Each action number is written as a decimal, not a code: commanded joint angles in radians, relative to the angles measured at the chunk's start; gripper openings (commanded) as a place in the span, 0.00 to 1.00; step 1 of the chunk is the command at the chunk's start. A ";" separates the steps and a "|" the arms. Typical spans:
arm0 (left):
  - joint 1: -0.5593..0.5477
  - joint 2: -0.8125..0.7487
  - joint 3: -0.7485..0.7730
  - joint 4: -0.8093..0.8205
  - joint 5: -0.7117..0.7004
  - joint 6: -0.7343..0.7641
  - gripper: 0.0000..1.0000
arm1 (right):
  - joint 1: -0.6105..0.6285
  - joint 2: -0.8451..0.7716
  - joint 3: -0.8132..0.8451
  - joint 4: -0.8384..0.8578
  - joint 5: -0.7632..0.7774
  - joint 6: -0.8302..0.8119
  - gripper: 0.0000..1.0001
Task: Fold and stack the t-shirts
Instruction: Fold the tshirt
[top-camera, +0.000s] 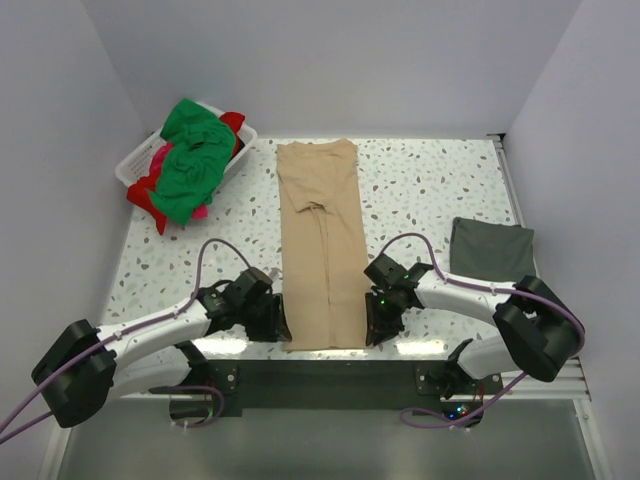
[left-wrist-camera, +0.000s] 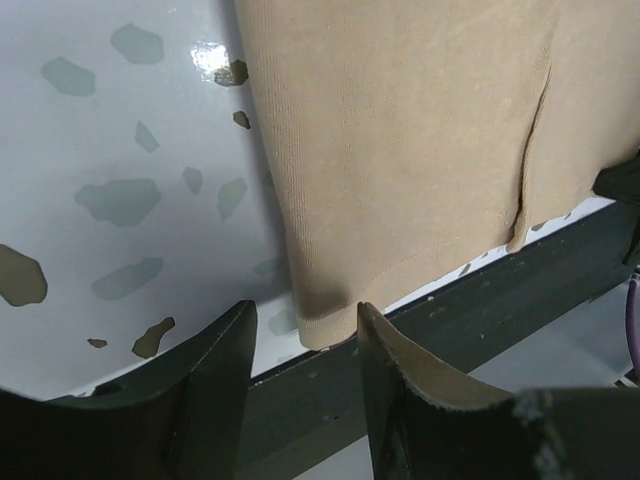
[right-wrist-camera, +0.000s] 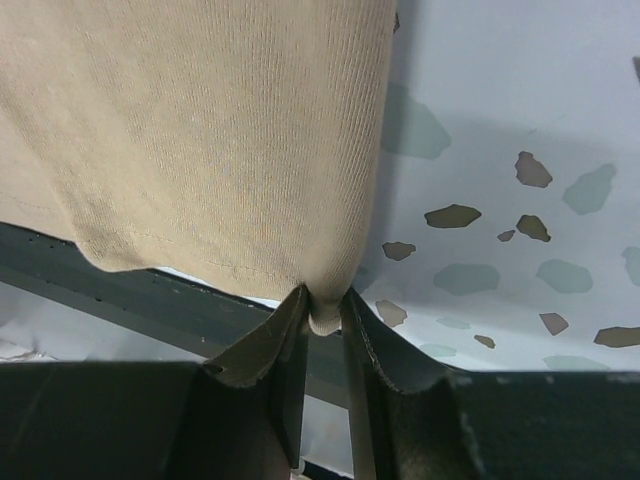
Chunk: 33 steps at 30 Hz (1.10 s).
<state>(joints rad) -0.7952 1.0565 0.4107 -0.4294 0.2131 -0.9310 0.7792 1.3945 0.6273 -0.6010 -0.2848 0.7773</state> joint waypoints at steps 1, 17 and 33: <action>-0.007 0.019 -0.033 0.027 0.040 0.018 0.49 | 0.006 0.015 -0.015 0.020 0.021 0.010 0.23; -0.009 0.039 -0.085 0.070 0.080 0.021 0.24 | 0.006 -0.011 -0.023 0.021 0.033 0.033 0.18; -0.009 0.005 0.025 -0.009 -0.049 0.047 0.00 | 0.006 -0.081 0.074 -0.144 0.073 0.037 0.00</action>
<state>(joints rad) -0.8009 1.1049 0.3820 -0.3504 0.2764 -0.9081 0.7799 1.3693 0.6392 -0.6510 -0.2550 0.8074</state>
